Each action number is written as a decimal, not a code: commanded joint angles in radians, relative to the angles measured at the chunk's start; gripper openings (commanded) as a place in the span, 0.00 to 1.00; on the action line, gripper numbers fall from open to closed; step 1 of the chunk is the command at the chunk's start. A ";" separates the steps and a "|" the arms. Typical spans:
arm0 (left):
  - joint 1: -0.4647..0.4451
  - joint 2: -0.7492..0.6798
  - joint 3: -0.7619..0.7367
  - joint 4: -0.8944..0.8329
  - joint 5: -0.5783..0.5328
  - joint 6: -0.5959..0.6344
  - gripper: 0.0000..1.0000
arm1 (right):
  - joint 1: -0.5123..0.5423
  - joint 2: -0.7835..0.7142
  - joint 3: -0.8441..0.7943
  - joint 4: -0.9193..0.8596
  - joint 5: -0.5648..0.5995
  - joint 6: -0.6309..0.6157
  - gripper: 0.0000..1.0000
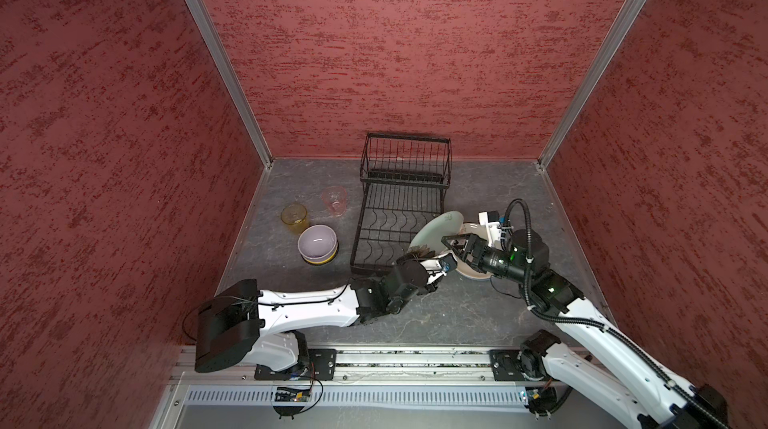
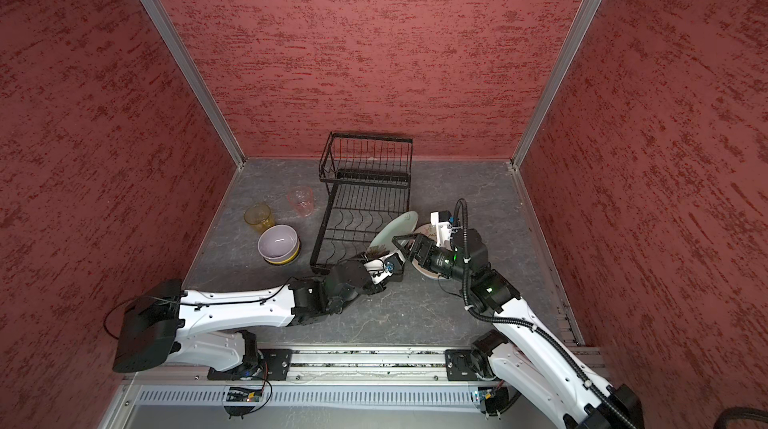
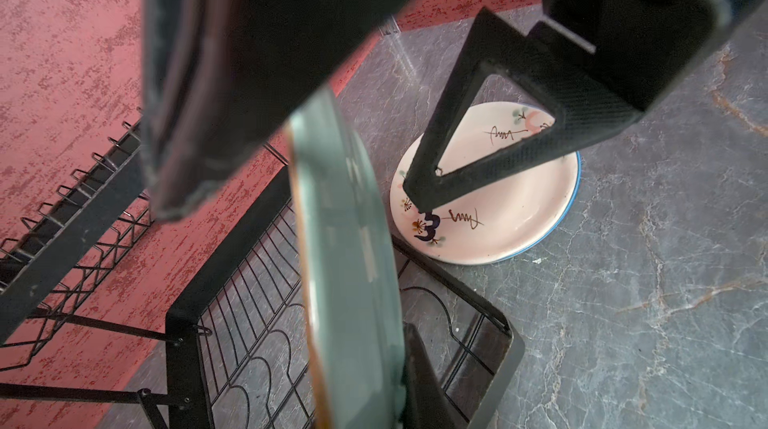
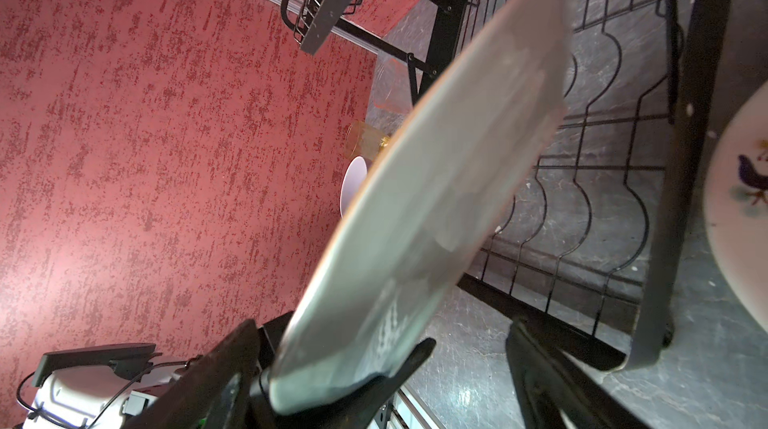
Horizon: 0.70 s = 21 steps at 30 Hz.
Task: Unload the mixed dishes from the dish rack
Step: 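Close the right gripper on the pale green plate rim while the left holds it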
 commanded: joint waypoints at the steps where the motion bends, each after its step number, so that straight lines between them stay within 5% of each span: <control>1: -0.015 -0.036 0.009 0.168 -0.031 0.043 0.00 | 0.011 0.002 0.019 0.006 0.003 0.006 0.88; 21: -0.086 0.017 0.011 0.219 -0.059 0.157 0.00 | 0.011 0.022 0.039 -0.001 0.013 -0.001 0.50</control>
